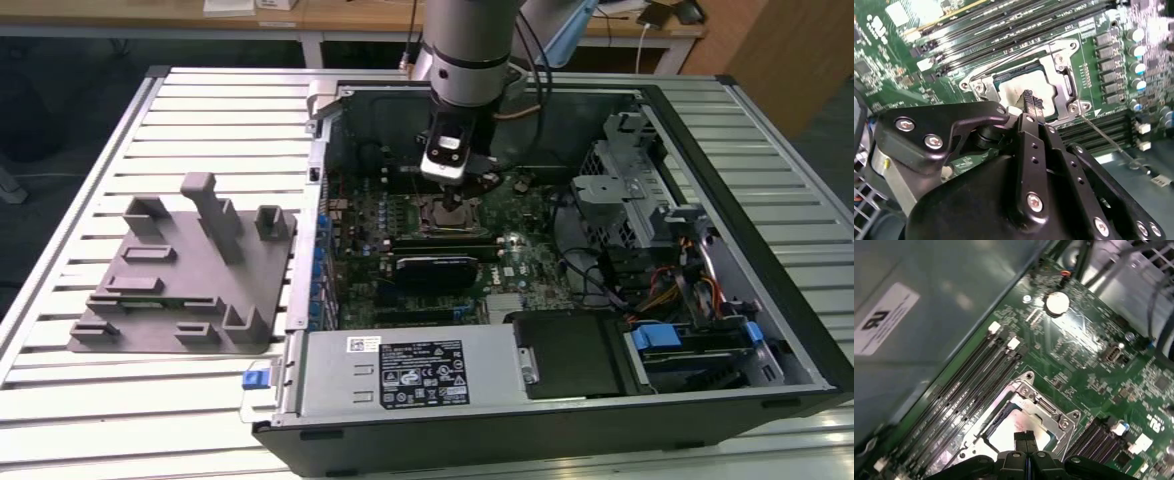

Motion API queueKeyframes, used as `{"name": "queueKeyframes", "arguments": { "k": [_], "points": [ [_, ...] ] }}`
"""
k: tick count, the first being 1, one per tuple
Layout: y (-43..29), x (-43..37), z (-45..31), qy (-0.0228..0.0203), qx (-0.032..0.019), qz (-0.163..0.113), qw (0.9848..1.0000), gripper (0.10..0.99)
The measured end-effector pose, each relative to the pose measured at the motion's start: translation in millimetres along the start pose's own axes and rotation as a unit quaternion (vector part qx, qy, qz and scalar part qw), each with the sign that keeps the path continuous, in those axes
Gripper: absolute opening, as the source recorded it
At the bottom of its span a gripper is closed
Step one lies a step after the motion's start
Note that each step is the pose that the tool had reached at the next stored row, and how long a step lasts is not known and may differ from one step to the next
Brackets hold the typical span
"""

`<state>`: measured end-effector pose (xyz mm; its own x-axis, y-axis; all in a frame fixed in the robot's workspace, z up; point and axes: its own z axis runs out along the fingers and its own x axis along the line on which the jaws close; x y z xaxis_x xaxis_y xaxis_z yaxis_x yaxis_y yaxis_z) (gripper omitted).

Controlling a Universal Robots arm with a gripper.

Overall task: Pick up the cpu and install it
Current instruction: 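Close the cpu cover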

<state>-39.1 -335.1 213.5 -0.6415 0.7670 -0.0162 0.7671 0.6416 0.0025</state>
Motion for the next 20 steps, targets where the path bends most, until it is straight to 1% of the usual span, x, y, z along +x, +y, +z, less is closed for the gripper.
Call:
{"name": "queueKeyframes", "arguments": {
  "k": [3,6,9,11,14,16,19,20],
  "points": [
    [0.0,0.0,0.1,0.0001,-0.0005,-0.026,0.9997,0.106],
    [0.0,0.0,0.2,0.0001,-0.0008,-0.049,0.9988,0.106],
    [0.0,0.0,0.3,0.0002,-0.0012,-0.070,0.9975,0.106],
    [0.0,0.0,0.4,0.0002,-0.0014,-0.086,0.9963,0.106],
    [0.0,0.0,0.6,0.0003,-0.0017,-0.107,0.9942,0.106],
    [0.0,0.0,0.7,0.0003,-0.0020,-0.122,0.9925,0.106],
    [0.0,0.0,0.8,0.0003,-0.0024,-0.146,0.9893,0.106],
    [0.0,0.0,0.9,0.0004,-0.0025,-0.155,0.9879,0.106]
  ]
}}
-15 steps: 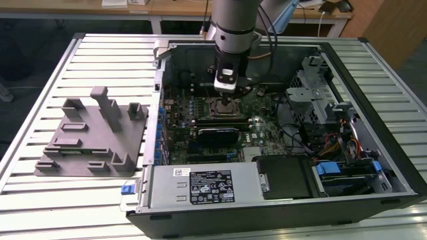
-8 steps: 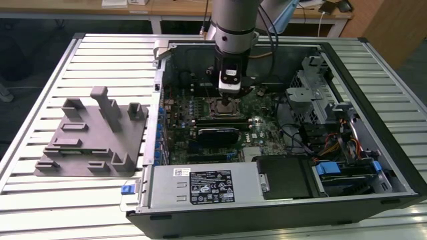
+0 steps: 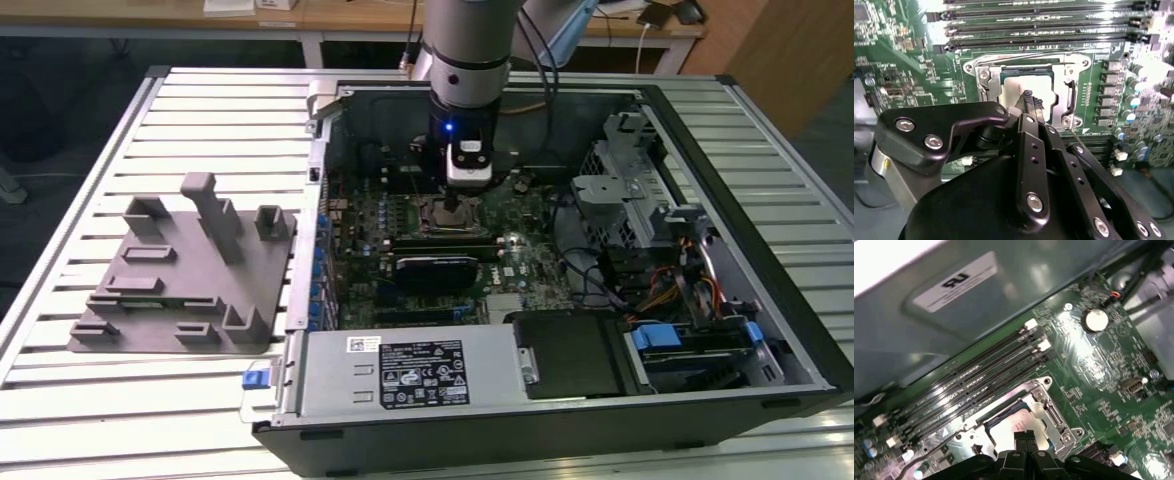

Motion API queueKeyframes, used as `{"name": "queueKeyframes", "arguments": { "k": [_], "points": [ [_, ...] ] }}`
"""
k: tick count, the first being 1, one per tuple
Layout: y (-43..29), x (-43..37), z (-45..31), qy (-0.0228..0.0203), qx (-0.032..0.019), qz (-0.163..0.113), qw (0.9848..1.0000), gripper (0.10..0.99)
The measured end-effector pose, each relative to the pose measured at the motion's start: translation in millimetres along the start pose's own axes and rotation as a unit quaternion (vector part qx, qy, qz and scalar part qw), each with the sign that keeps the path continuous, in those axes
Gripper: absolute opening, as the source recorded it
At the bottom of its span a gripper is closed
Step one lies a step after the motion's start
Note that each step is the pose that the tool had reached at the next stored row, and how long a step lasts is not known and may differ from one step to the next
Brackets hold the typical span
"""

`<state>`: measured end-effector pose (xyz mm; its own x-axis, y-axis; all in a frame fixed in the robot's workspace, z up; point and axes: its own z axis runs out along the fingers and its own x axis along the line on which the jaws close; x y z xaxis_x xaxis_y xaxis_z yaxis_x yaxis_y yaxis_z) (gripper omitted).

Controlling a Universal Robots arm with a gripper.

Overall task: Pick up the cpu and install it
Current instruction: 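Close the cpu cover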

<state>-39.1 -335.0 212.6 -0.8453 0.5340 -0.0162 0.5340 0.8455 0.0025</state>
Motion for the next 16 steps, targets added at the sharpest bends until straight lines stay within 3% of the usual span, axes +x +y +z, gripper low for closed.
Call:
{"name": "queueKeyframes", "arguments": {
  "k": [4,8,12,16],
  "points": [
    [0.0,0.0,0.3,0.0001,-0.0006,-0.035,0.9994,0.106],
    [0.0,0.0,0.5,0.0002,-0.0011,-0.070,0.9976,0.106],
    [0.0,0.0,0.8,0.0002,-0.0017,-0.103,0.9947,0.106],
    [0.0,0.0,1.3,0.0003,-0.0023,-0.138,0.9904,0.106]
  ]
}}
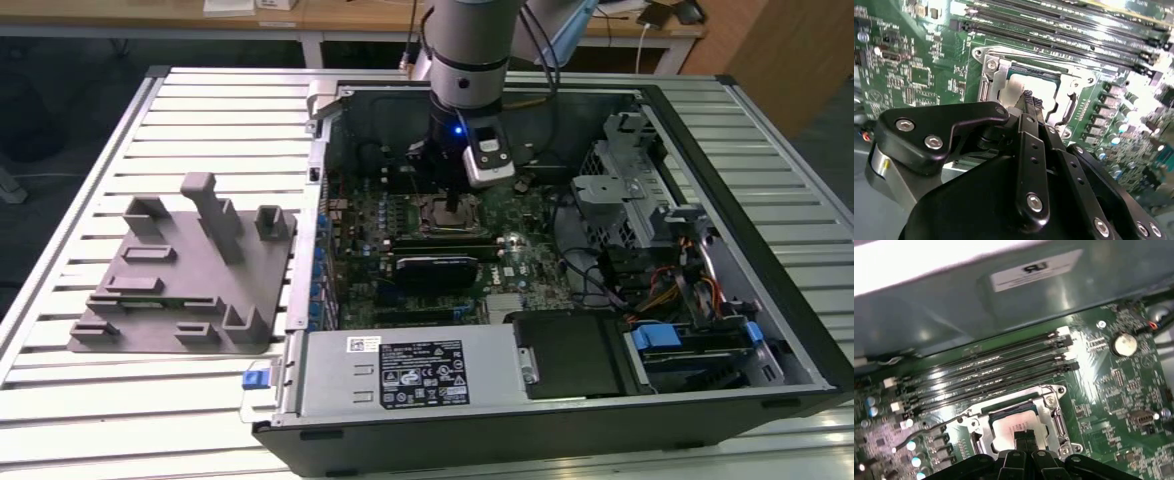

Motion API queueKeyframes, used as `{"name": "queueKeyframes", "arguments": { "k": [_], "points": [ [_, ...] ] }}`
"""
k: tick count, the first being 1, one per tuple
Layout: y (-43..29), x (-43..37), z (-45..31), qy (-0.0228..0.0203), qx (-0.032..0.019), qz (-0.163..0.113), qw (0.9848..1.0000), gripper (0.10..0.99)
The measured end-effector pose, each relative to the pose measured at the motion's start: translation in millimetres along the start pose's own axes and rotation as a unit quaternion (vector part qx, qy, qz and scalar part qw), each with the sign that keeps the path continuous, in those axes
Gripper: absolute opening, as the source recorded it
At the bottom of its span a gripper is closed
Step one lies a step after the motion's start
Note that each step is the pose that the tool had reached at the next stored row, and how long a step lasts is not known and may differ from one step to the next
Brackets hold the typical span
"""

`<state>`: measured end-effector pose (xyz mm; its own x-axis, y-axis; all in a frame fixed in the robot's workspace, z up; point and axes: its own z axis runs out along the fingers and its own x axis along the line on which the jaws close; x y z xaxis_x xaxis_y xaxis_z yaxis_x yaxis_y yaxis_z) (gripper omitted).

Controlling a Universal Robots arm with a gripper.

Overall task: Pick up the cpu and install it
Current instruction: 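Close the cpu cover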

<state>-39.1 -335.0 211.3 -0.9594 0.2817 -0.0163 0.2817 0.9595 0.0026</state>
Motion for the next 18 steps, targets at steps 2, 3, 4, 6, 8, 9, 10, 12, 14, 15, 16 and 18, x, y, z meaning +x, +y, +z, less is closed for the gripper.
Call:
{"name": "queueKeyframes", "arguments": {
  "k": [2,3,4,6,8,9,10,12,14,15,16,18],
  "points": [
    [0.0,0.0,0.2,0.0001,-0.0002,-0.018,0.9998,0.106],
    [0.0,0.0,0.2,0.0001,-0.0003,-0.027,0.9996,0.106],
    [0.0,0.0,0.3,0.0001,-0.0004,-0.034,0.9994,0.106],
    [0.0,0.0,0.3,0.0001,-0.0005,-0.036,0.9994,0.106],
    [0.0,0.0,0.3,0.0005,-0.0021,-0.036,0.9994,0.106],
    [0.0,0.0,0.4,0.0035,-0.0139,-0.036,0.9993,0.106],
    [-0.1,0.0,0.3,0.0046,-0.0181,-0.036,0.9992,0.106],
    [-0.4,0.1,0.4,0.0048,-0.0192,-0.036,0.9992,0.106],
    [-1.2,0.2,0.4,0.0048,-0.0192,-0.036,0.9992,0.106],
    [-1.6,0.3,0.4,0.0048,-0.0191,-0.036,0.9992,0.106],
    [-2.1,0.5,0.5,0.0048,-0.0192,-0.036,0.9992,0.106],
    [-2.7,1.8,0.9,0.0048,-0.0193,-0.036,0.9992,0.106]
  ]
}}
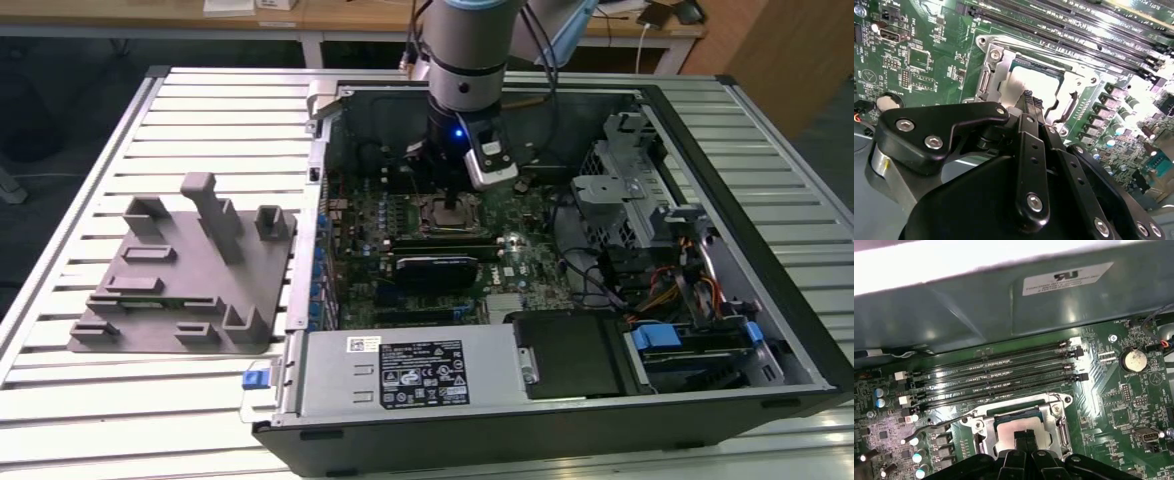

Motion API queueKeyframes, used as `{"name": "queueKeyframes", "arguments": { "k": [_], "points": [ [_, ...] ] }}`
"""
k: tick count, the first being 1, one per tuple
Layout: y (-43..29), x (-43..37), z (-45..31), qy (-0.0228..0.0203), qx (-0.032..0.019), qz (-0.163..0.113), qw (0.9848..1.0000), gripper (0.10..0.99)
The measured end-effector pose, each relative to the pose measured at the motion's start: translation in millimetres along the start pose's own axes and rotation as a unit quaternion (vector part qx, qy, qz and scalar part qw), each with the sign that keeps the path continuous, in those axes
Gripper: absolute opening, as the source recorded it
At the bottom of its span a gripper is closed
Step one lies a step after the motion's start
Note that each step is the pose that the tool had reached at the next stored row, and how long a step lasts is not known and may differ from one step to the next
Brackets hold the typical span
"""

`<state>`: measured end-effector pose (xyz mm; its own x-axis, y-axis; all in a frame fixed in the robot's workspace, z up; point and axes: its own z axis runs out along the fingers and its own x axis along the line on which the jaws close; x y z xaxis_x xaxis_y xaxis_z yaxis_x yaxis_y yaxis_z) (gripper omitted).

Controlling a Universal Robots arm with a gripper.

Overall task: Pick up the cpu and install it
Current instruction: 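Close the cpu cover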

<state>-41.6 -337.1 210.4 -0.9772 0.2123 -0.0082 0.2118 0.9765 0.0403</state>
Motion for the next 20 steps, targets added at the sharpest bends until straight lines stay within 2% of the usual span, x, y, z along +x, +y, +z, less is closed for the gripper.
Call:
{"name": "queueKeyframes", "arguments": {
  "k": [7,13,20],
  "points": [
    [-2.3,8.0,1.1,0.0001,0.0002,-0.001,1.0000,0.106],
    [-7.2,11.2,1.9,0.0001,0.0001,-0.001,1.0000,0.106],
    [-8.7,15.5,3.8,0.0003,0.0000,-0.006,1.0000,0.106]
  ]
}}
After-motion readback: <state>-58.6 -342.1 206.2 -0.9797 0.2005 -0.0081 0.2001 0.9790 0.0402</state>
